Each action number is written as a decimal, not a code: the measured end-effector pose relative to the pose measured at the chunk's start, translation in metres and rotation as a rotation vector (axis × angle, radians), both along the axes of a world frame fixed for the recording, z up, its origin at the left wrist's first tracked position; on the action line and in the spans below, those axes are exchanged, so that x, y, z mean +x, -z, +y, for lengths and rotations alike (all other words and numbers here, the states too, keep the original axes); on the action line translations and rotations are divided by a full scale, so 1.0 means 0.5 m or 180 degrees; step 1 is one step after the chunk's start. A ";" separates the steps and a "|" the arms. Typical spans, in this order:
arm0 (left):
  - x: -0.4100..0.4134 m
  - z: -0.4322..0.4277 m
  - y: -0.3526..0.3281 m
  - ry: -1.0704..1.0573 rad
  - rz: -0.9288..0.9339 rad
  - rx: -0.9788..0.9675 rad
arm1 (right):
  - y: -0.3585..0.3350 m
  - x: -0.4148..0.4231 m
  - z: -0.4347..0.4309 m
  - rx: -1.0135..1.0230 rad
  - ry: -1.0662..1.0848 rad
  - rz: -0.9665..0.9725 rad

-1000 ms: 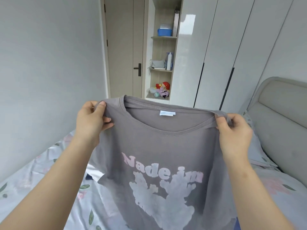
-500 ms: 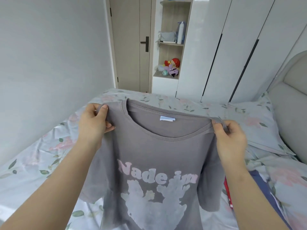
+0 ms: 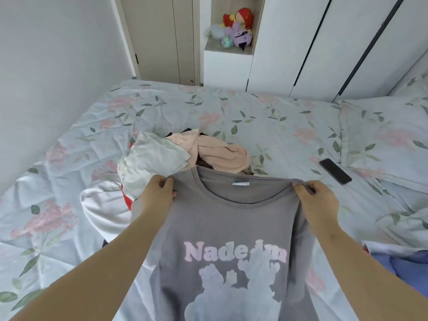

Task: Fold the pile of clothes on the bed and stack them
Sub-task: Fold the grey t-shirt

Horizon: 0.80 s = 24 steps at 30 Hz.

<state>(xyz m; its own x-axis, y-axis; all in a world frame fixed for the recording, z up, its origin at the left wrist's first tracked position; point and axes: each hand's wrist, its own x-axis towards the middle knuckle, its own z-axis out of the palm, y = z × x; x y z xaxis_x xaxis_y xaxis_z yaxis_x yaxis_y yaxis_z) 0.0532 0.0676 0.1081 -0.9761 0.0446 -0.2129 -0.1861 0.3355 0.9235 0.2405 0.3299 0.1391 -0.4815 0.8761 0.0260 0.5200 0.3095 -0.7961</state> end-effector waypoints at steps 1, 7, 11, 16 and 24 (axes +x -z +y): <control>-0.029 0.014 0.025 0.0042 -0.0028 -0.0060 | 0.019 -0.029 0.013 -0.0003 0.0005 -0.0079; -0.150 0.106 0.114 0.0242 0.0244 -0.0416 | 0.085 -0.185 0.112 0.0072 0.0338 -0.0282; -0.172 0.157 0.153 0.1272 0.0119 -0.0115 | 0.120 -0.250 0.140 -0.0409 0.0206 -0.0124; -0.124 0.101 0.234 0.2336 0.0074 -0.1406 | 0.231 -0.235 0.061 -0.0151 -0.1058 -0.1432; -0.013 -0.061 0.355 -0.0181 -0.0325 -0.2022 | 0.405 -0.157 -0.160 -0.0070 -0.2267 -0.2537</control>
<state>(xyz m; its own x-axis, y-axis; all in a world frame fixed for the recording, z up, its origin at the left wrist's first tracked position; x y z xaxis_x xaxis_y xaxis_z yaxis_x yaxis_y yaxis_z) 0.0468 0.0371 -0.0696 -0.9466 -0.1718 -0.2728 -0.2961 0.7980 0.5249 0.1619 0.2499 -0.0637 -0.7536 0.3828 -0.5344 0.5980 0.7368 -0.3155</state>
